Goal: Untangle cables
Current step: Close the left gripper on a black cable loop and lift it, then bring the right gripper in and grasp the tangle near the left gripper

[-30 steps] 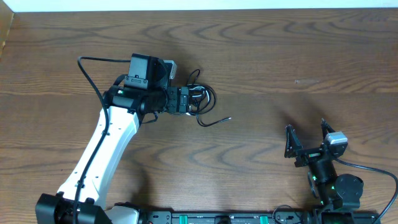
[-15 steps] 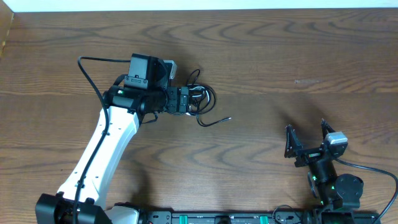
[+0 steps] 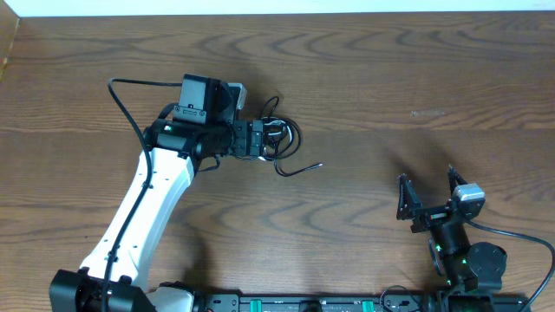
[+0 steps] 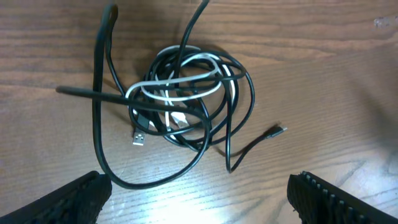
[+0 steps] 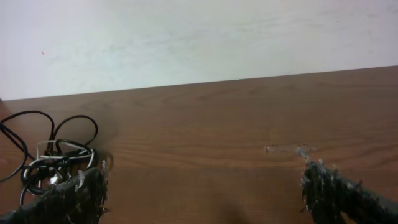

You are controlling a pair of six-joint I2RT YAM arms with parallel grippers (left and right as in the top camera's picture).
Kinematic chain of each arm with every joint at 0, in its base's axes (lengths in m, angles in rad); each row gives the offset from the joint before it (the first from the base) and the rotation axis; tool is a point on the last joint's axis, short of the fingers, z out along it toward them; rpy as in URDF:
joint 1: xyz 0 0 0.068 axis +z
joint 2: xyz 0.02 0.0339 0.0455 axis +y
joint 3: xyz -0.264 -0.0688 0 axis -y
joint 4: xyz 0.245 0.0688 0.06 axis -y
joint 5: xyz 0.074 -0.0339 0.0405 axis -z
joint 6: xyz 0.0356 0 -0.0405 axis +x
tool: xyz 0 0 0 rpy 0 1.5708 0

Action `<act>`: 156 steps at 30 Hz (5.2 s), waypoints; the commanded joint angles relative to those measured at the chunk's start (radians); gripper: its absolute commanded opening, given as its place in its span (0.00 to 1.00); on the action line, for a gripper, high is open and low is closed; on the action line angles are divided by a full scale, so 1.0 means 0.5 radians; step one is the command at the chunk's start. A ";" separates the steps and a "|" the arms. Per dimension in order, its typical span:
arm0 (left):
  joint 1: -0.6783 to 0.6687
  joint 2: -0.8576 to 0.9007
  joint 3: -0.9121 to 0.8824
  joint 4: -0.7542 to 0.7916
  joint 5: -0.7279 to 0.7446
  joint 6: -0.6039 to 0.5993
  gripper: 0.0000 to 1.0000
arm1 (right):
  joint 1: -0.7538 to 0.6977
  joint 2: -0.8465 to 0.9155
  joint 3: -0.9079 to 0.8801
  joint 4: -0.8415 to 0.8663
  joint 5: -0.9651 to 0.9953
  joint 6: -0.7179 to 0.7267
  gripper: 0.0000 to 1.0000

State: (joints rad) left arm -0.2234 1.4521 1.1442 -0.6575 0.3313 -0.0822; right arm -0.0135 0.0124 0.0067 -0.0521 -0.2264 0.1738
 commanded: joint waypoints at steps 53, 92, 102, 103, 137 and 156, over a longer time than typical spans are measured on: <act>0.003 0.340 0.046 0.278 -0.415 0.039 0.95 | 0.008 -0.011 -0.002 -0.010 0.022 -0.029 0.99; 0.003 0.546 -0.089 0.331 -0.203 0.018 0.08 | 0.008 -0.011 -0.002 -0.010 0.021 -0.029 0.99; 0.005 0.339 -0.077 0.355 -0.005 -0.002 0.08 | 0.008 -0.011 -0.002 -0.010 0.021 -0.029 0.99; 0.005 0.301 -0.077 0.355 -0.005 -0.002 0.07 | 0.008 -0.011 -0.002 -0.010 0.021 -0.029 0.99; 0.021 -1.250 -0.076 0.491 -0.707 -0.012 0.07 | 0.008 0.034 0.142 0.080 -0.571 0.371 0.99; 0.020 -0.907 -0.076 0.713 0.078 -0.123 0.07 | 0.041 2.364 1.186 0.591 -1.985 0.214 0.99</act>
State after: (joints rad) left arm -0.2169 0.9997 1.1053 -0.3264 0.2909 -0.1196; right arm -0.0090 1.0836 0.5606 0.1562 -1.0237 0.2409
